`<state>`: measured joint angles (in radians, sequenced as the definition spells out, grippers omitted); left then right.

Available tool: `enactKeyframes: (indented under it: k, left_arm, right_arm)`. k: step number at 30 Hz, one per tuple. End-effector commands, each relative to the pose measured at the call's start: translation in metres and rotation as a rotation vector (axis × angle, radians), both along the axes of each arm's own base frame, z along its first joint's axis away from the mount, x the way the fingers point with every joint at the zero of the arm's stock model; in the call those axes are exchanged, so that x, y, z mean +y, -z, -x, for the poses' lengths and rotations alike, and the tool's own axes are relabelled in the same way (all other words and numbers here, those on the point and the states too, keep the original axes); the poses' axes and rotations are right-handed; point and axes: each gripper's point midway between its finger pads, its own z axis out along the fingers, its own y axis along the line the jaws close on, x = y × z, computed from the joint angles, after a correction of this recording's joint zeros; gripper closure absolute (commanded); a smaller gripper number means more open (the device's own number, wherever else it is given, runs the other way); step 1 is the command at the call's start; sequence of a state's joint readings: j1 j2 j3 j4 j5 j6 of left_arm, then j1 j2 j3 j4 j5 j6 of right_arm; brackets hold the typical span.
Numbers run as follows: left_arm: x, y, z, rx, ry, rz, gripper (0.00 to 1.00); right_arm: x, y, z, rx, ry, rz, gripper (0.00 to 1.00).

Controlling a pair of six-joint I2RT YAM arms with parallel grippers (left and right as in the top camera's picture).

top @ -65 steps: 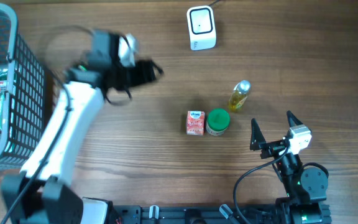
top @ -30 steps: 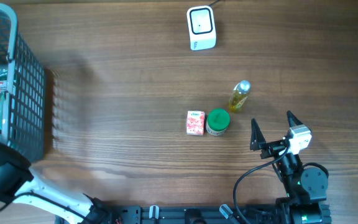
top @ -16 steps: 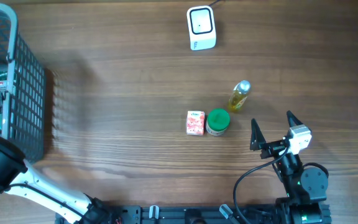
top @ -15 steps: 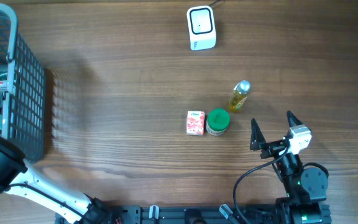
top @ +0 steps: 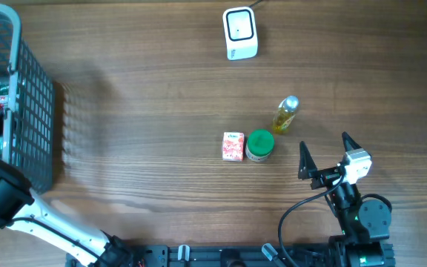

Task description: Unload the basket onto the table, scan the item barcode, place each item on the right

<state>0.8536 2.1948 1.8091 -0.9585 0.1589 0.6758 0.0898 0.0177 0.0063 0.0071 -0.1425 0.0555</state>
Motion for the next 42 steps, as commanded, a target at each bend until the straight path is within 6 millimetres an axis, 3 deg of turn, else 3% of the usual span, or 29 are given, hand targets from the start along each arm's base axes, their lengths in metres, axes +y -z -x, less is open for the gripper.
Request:
enactKeyframes:
  k: [1, 7, 12, 17, 19, 24, 27, 30, 34, 36, 42]
  left_arm:
    - [-0.01, 0.012, -0.004, 0.003, 0.029, 0.033, 0.11]
    - [-0.013, 0.037, 0.003, 0.022, 0.025, 0.022, 0.0]
    - [-0.013, 0.053, 0.009, 0.035, 0.019, 0.004, 0.01]
    - [-0.015, 0.066, 0.013, 0.039, 0.019, -0.004, 0.34]
    - [-0.015, 0.069, 0.013, 0.037, 0.019, -0.007, 0.35]
    - [-0.015, 0.069, 0.012, 0.032, 0.017, -0.01, 0.56]
    - [-0.016, 0.068, 0.01, 0.022, 0.02, -0.004, 0.71]
    - [-0.008, 0.06, 0.003, -0.014, -0.057, -0.016, 0.93]
    - [0.007, 0.023, -0.014, -0.111, -0.155, -0.051, 0.96]
    - [0.016, -0.013, -0.023, -0.182, -0.19, -0.088, 0.96]
    - [0.026, -0.164, -0.038, -0.464, -0.26, -0.264, 0.96]
  right_arm:
    - [0.001, -0.001, 0.0, -0.005, -0.008, -0.005, 0.0]
    - [0.001, -0.001, 0.0, -0.005, -0.008, -0.004, 0.0]
    - [0.001, -0.001, 0.0, -0.006, -0.008, -0.004, 0.0]
    - [0.001, -0.001, 0.0, -0.006, -0.008, -0.004, 0.0]
    - [0.001, -0.001, 0.0, -0.006, -0.008, -0.004, 0.0]
    - [0.001, -0.001, 0.0, -0.006, -0.008, -0.004, 0.0]
    - [0.001, -0.001, 0.0, -0.005, -0.008, -0.005, 0.0]
    - [0.001, -0.001, 0.0, -0.005, -0.008, -0.004, 0.0]
    - [0.001, -0.001, 0.0, -0.005, -0.008, -0.004, 0.0]
    - [0.001, -0.001, 0.0, -0.006, -0.008, -0.004, 0.0]
    - [0.001, -0.001, 0.0, -0.006, -0.008, -0.004, 0.0]
